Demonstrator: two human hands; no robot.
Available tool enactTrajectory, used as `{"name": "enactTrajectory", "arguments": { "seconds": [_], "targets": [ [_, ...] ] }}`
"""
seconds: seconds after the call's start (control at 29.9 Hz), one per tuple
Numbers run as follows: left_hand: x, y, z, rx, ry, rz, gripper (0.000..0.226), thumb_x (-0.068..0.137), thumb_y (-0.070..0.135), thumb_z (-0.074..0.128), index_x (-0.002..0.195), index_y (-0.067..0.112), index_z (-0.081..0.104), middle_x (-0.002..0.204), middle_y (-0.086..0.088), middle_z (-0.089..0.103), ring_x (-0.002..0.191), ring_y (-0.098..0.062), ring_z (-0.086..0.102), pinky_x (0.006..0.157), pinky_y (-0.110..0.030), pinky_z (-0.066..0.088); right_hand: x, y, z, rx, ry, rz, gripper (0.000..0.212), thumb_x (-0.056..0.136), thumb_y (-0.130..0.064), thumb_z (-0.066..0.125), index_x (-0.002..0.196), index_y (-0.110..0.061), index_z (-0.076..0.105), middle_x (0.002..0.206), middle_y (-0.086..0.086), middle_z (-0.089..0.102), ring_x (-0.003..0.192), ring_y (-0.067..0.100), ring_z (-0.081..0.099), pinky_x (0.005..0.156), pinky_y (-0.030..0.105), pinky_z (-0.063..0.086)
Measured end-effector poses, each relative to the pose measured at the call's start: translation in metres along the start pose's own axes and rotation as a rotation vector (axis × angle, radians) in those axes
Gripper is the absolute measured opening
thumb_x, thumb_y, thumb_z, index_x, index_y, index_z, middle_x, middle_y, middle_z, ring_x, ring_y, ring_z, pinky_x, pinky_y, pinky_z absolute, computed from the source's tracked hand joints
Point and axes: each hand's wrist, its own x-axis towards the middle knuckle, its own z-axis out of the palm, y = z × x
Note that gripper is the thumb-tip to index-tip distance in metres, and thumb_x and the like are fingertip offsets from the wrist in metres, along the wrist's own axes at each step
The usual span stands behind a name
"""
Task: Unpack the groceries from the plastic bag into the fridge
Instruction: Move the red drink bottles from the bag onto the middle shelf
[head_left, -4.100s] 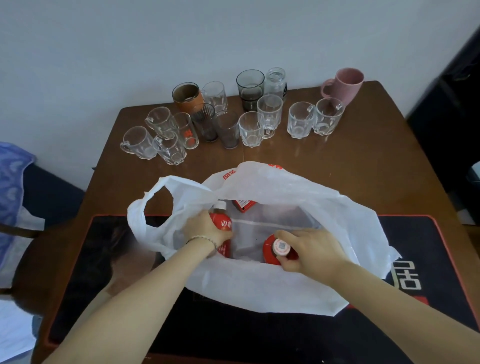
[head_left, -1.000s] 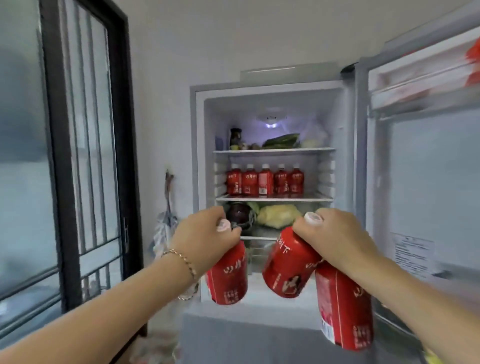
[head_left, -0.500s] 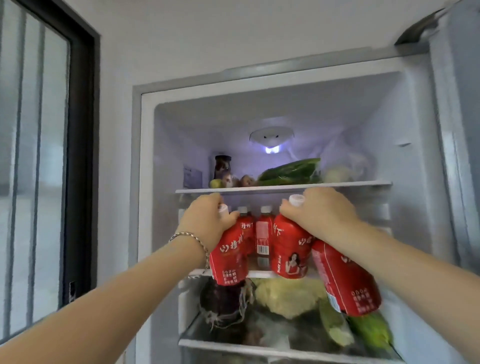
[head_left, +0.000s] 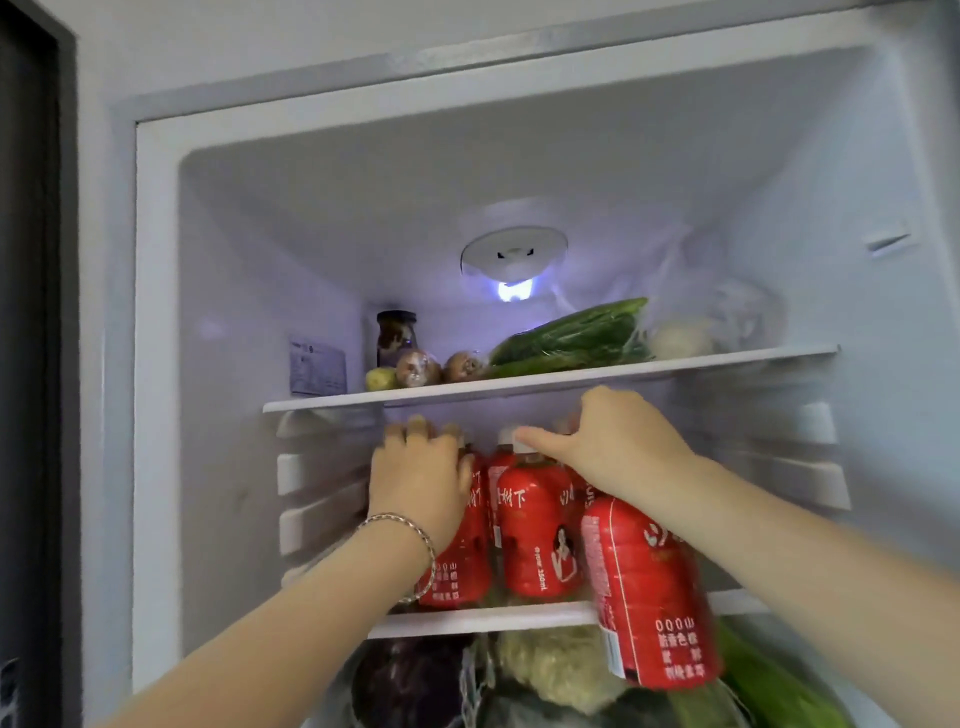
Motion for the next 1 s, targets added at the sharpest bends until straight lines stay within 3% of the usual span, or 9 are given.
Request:
{"name": "enactTrajectory", "arguments": {
  "seconds": [0.07,0.13,0.27,0.37,0.53,0.63,0.7,0.8,1.0],
  "targets": [
    [-0.011,0.011,0.004,-0.047,0.177,0.116,0.039,0.093,0.043,0.035,0.117,0.021,0.056,0.131,-0.006,0.048,0.117,-0.028,0.046,0.097,-0.034,0.029,-0.011,0.010,-0.012,0.048,0.149,-0.019,0.041,0.080,-0.051,0.062,0.079,-0.010,0.062,0.075,0.002,0.063,0.077,0.022,0.060,0.065,0.033,0.048],
    [-0.019,0.025,0.010,-0.132,0.272,0.230,0.046,0.087,0.050,0.035,0.105,0.017,0.062,0.108,-0.004,0.063,0.099,-0.027,0.060,0.094,-0.034,0.028,-0.020,0.017,-0.026,0.104,0.367,-0.067,0.022,0.083,-0.033,0.063,0.074,-0.012,0.061,0.063,-0.004,0.055,0.071,0.022,0.053,0.061,0.028,0.038],
    [-0.030,0.044,0.027,-0.032,0.095,0.156,0.082,0.080,0.073,0.028,0.131,0.012,0.045,0.111,-0.001,0.063,0.107,-0.021,0.057,0.111,-0.037,0.024,-0.013,0.027,-0.036,0.153,0.707,-0.179,0.014,0.082,-0.018,0.064,0.072,-0.013,0.055,0.056,-0.003,0.043,0.064,0.022,0.045,0.060,0.027,0.032],
    [-0.033,0.049,0.037,-0.004,0.113,0.138,0.084,0.071,0.070,0.032,0.110,0.002,0.064,0.086,-0.007,0.069,0.080,-0.024,0.065,0.098,-0.039,0.030,-0.004,0.036,-0.017,0.197,0.743,-0.147,0.021,0.083,-0.021,0.058,0.065,-0.014,0.048,0.061,-0.002,0.044,0.062,0.021,0.044,0.059,0.026,0.027],
    [-0.032,0.048,0.048,-0.046,0.205,0.149,0.079,0.070,0.068,0.036,0.102,0.002,0.067,0.085,-0.007,0.070,0.078,-0.025,0.066,0.094,-0.036,0.030,-0.007,0.041,0.008,0.053,0.766,-0.179,0.022,0.077,-0.018,0.062,0.060,-0.012,0.049,0.073,-0.001,0.041,0.055,0.022,0.039,0.055,0.025,0.027],
    [-0.031,0.048,0.047,-0.059,0.233,0.144,0.078,0.070,0.067,0.037,0.102,0.003,0.066,0.086,-0.006,0.070,0.079,-0.025,0.066,0.094,-0.036,0.030,-0.028,0.049,0.022,-0.210,0.571,-0.097,0.029,0.083,-0.036,0.060,0.101,-0.013,0.061,0.093,0.007,0.052,0.080,0.029,0.056,0.059,0.034,0.042],
    [-0.030,0.046,0.050,-0.066,0.255,0.145,0.077,0.070,0.067,0.037,0.102,0.003,0.066,0.086,-0.006,0.070,0.079,-0.025,0.066,0.094,-0.036,0.029,-0.043,0.055,0.035,-0.211,0.320,0.051,0.062,0.084,-0.052,0.052,0.136,-0.022,0.034,0.117,0.006,0.044,0.103,0.026,0.052,0.077,0.039,0.049],
    [-0.029,0.046,0.050,-0.069,0.257,0.150,0.078,0.071,0.068,0.037,0.103,0.004,0.066,0.087,-0.006,0.070,0.080,-0.024,0.067,0.095,-0.035,0.029,-0.039,0.066,0.049,-0.093,0.119,0.181,0.086,0.080,-0.063,0.052,0.144,-0.026,0.009,0.128,0.007,0.040,0.111,0.026,0.053,0.087,0.039,0.051],
    [-0.027,0.043,0.055,-0.096,0.317,0.160,0.078,0.070,0.070,0.036,0.102,0.007,0.067,0.086,-0.003,0.070,0.080,-0.021,0.068,0.095,-0.033,0.029,0.029,0.084,0.070,0.101,-0.302,0.285,0.086,0.082,-0.053,0.060,0.143,-0.016,0.013,0.129,0.013,0.055,0.110,0.029,0.059,0.097,0.043,0.047]
  ]
}}
